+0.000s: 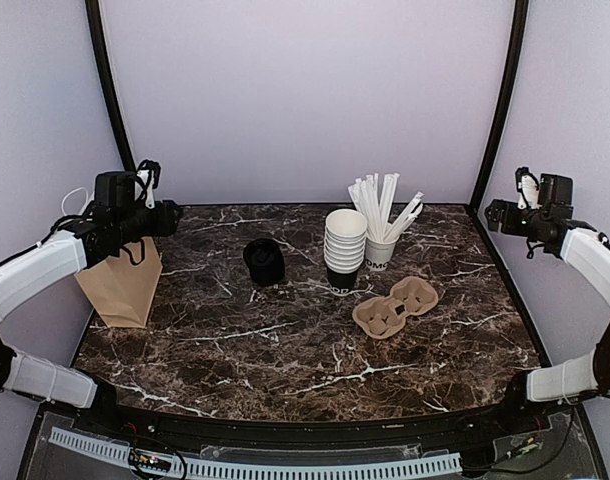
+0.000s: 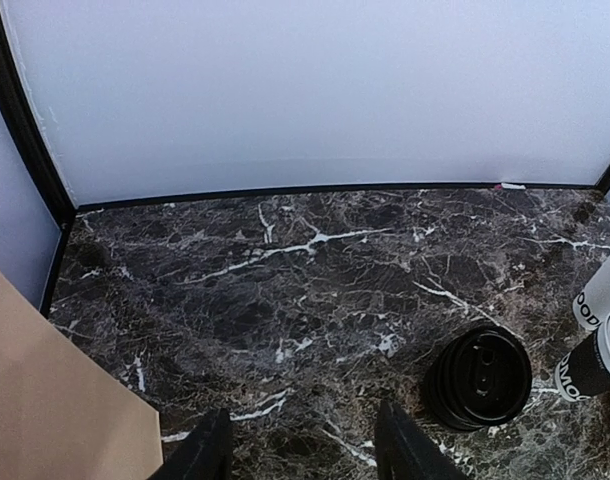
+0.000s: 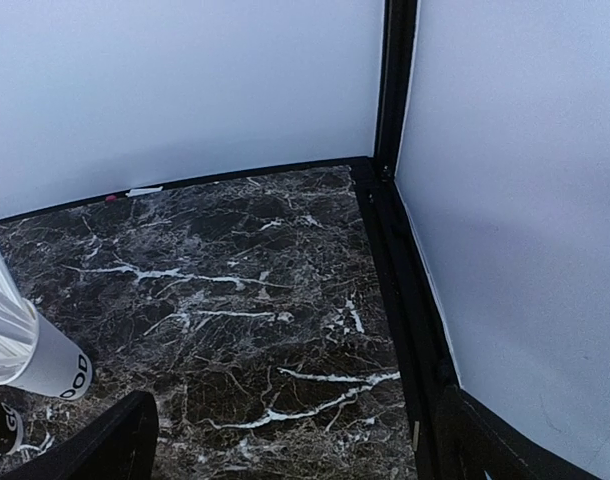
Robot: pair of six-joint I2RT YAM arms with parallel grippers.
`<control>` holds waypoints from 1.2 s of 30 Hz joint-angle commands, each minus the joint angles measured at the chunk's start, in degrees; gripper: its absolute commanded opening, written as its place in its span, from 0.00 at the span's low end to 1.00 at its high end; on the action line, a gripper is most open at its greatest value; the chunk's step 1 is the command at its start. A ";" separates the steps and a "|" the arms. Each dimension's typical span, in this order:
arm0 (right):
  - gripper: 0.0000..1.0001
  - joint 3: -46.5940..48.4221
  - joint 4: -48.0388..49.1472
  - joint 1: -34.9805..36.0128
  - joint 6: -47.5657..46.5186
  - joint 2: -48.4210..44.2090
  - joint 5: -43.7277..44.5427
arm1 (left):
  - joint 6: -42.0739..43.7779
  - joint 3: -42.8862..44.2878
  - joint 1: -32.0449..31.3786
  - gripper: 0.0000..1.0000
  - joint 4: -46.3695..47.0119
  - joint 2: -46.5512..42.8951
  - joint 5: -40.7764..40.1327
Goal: Pack the takeout coffee
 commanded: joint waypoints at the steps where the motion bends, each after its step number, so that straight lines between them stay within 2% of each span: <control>1: 0.99 -3.90 9.33 -1.45 1.00 -1.45 0.91 | -1.07 2.95 -0.40 0.56 3.77 0.57 7.22; 5: 0.99 -7.51 11.70 -2.29 -4.45 -2.07 -4.40 | -1.28 9.09 -3.67 0.59 0.71 3.68 10.08; 8: 0.98 -8.73 12.57 -2.67 -6.30 -2.28 -8.27 | -2.24 17.06 -7.60 0.59 -3.73 8.65 12.38; 17: 0.93 -10.11 14.13 -3.09 -10.33 -2.10 -16.67 | -5.34 46.62 -20.89 0.42 -22.33 28.79 12.79; 23: 0.91 -9.99 14.26 -3.12 -11.95 -1.54 -20.05 | -7.00 64.88 -25.90 0.39 -34.47 42.42 13.59; 29: 0.90 -9.84 13.96 -3.17 -12.97 -1.02 -22.12 | -9.78 73.62 -27.81 0.34 -38.30 50.66 14.41; 36: 0.90 -9.68 13.65 -3.12 -13.32 -0.51 -23.51 | -10.82 75.68 -29.33 0.29 -38.63 54.69 16.02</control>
